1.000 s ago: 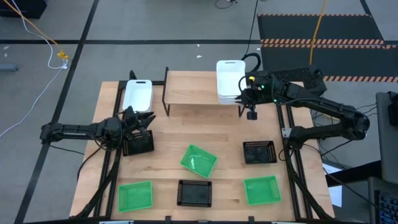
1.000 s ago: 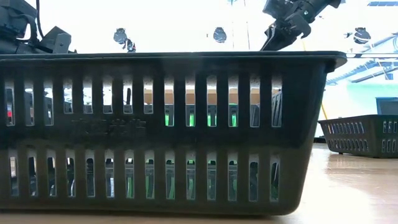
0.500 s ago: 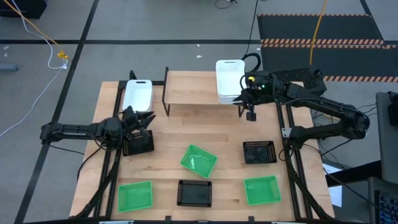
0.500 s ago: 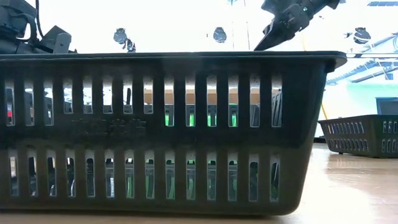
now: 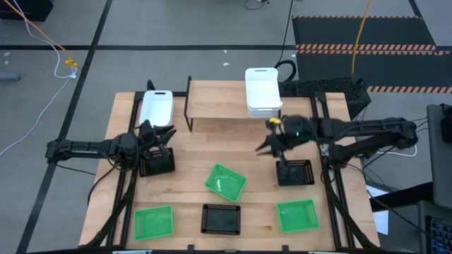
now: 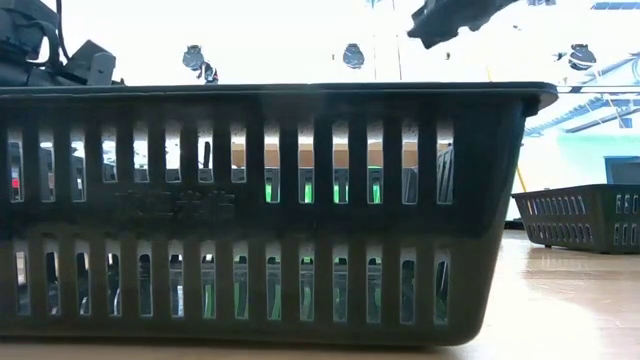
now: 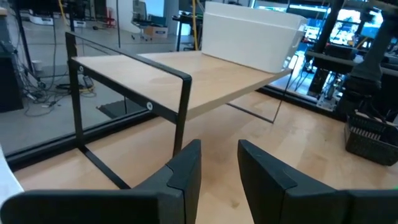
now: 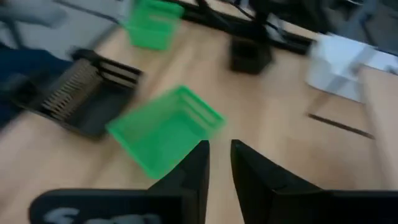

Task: Stack baskets on shelf by color
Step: Stack the white bin on top of the other white bin on the shelf

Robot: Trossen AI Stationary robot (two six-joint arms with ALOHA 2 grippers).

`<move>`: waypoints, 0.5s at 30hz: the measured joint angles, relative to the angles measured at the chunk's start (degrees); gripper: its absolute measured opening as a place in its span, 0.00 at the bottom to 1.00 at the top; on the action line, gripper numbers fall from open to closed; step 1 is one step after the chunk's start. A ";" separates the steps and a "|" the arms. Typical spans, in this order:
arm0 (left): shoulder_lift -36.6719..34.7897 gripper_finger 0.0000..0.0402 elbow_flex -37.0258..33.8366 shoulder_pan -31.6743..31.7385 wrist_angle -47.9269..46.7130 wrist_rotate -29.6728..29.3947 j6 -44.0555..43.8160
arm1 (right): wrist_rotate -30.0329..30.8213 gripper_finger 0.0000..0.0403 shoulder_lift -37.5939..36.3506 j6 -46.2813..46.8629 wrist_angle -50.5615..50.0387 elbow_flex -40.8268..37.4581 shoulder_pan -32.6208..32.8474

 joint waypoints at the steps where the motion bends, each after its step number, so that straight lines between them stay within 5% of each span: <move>1: -0.01 0.26 0.00 0.00 0.42 -0.03 0.34 | 0.03 0.18 0.63 1.08 1.11 -0.46 2.18; 7: -0.01 0.26 0.00 0.00 3.31 -0.12 2.40 | 6.63 0.31 8.92 1.46 7.33 -2.68 11.92; 15: -0.01 0.26 0.00 0.00 3.51 -0.10 2.74 | 9.10 0.46 22.43 -5.57 13.15 -2.76 13.02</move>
